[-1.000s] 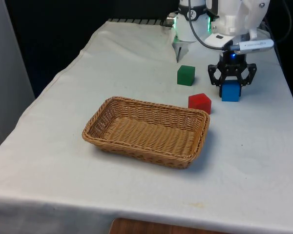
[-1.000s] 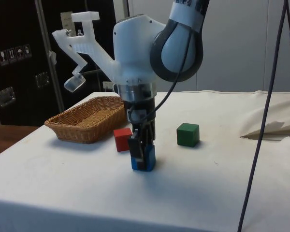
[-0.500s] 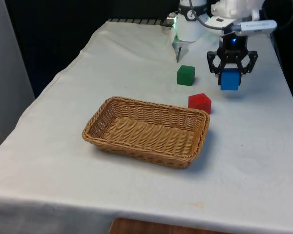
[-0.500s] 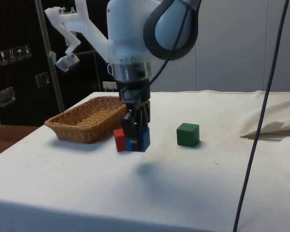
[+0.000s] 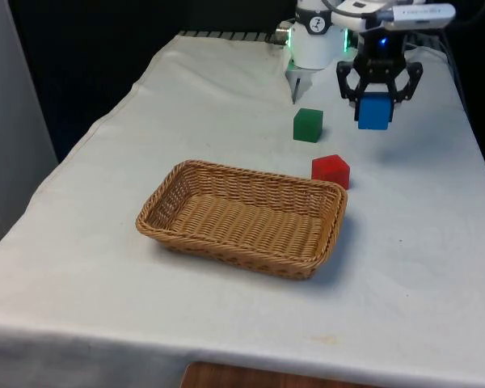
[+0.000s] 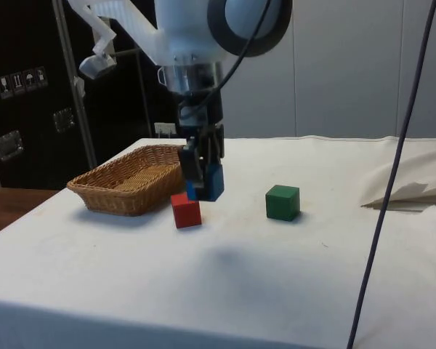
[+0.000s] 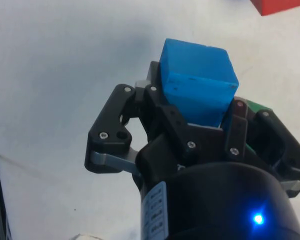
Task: Pick up the blue cube and place it into the basket.
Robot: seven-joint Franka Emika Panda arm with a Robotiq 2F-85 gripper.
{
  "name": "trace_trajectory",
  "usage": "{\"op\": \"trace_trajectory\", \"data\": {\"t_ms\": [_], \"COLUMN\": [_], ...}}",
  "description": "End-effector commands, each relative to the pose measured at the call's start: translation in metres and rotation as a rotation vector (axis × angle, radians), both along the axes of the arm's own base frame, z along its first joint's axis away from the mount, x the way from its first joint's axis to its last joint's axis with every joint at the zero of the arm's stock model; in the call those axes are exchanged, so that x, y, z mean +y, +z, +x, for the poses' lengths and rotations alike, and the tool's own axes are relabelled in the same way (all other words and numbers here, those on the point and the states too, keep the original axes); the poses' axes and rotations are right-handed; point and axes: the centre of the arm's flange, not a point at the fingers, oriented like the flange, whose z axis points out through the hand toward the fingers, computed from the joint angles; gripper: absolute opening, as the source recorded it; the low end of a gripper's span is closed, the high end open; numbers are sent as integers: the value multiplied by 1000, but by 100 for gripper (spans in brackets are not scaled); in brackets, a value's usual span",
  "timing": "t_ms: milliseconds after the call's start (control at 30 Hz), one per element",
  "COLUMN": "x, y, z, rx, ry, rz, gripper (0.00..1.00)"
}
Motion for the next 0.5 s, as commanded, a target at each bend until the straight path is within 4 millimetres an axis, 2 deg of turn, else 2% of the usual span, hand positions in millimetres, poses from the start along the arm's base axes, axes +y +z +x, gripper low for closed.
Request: {"op": "trace_trajectory", "data": {"t_ms": [0,300,333,367,467], "x": [-2,-4,-3,-4,-5], "y": [4,28,26,34,42], "z": [0,1,1,1,2], "rx": [4,13,7,13,15], "ry": [-1,-5,-4,-5,-6], "rz": [-7,-24,-16,-27,-32], "gripper": [2,2,2,2,2]}}
